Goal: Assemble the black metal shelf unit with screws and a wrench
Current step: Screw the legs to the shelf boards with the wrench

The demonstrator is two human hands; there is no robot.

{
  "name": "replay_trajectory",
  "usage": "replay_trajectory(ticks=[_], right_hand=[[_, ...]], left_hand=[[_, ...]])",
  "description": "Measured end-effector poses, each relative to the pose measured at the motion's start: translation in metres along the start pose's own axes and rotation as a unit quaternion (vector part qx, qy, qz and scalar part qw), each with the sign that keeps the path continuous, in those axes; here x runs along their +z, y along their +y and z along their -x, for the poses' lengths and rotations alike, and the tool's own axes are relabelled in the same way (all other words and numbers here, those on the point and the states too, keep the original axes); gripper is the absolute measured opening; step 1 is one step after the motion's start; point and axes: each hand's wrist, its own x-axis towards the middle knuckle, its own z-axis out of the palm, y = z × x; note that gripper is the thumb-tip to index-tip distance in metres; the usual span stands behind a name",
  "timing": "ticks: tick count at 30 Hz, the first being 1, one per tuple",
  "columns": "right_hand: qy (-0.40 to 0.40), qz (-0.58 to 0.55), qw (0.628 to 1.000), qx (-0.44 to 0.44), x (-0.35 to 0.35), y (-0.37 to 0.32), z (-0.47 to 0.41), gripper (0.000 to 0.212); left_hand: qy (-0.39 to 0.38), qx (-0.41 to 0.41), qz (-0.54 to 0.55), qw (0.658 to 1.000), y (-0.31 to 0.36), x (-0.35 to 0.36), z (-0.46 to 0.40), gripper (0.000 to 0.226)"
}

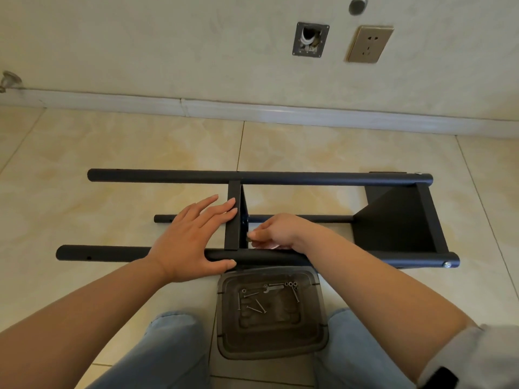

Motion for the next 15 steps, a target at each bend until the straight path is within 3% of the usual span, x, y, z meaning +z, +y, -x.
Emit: replay_trajectory(ticks=[3, 7, 15], right_hand=[[-0.066, -0.064, 0.996, 0.017, 0.003, -0.004, -0.015, 0.013], [-0.135, -0.029, 0.99, 0.022, 0.006, -0.008, -0.029, 0.013], [-0.131, 0.1, 0.986, 0.017, 0.007, -0.011, -0.036, 0.021]], left_hand=[[0.005, 0.001, -0.005, 1.0, -0.001, 0.001, 0.0, 0.089], [0.011, 0.003, -0.009, 1.0, 0.001, 0.0, -0.002, 0.089], [0.004, -0.001, 0.004, 1.0, 0.001, -0.001, -0.003, 0.089]])
